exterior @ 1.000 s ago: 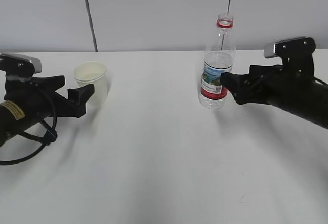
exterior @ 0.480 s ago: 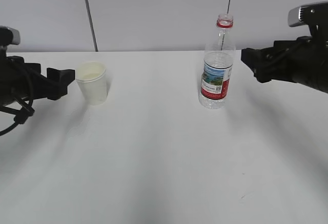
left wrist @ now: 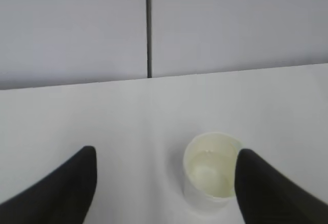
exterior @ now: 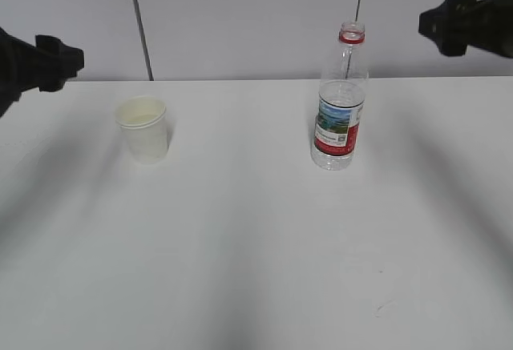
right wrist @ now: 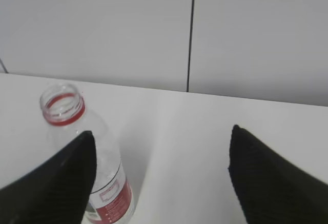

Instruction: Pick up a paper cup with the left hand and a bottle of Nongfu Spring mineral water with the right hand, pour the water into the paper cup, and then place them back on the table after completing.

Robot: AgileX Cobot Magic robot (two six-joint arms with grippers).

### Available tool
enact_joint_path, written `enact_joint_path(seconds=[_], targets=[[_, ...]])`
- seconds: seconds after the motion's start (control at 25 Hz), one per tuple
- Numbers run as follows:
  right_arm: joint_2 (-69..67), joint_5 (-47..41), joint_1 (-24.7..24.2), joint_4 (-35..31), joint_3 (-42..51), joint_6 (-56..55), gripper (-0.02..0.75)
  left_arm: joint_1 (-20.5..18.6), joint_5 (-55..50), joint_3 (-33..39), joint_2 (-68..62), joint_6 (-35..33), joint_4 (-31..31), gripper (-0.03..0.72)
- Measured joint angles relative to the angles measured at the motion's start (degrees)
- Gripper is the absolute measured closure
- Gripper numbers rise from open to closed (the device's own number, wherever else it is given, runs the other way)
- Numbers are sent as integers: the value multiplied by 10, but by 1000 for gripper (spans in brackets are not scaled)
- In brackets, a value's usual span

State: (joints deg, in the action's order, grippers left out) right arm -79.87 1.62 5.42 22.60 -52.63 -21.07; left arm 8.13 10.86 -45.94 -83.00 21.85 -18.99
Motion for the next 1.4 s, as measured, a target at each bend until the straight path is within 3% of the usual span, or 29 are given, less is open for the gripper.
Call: enact_joint_path(seconds=[0.28,0.48,0.84,1.16,1.4], targets=[[0,-154,0,-9,-105,-3,144,0,-293,-140,3,4,66,238],[0,-249,0,-42,-154,-3,144,0,-437,-217,3,-2,96,266],[0,-466,0,-186,-207,90,145,0,-679,-284,-4,-59,153,272],[1,-707,0,-209,-256,133,146,0,-785,-291,-11,-80,158,272],[1,-725,0,-213,-262,173,146,0,-812,-291,-11,-89,158,272]])
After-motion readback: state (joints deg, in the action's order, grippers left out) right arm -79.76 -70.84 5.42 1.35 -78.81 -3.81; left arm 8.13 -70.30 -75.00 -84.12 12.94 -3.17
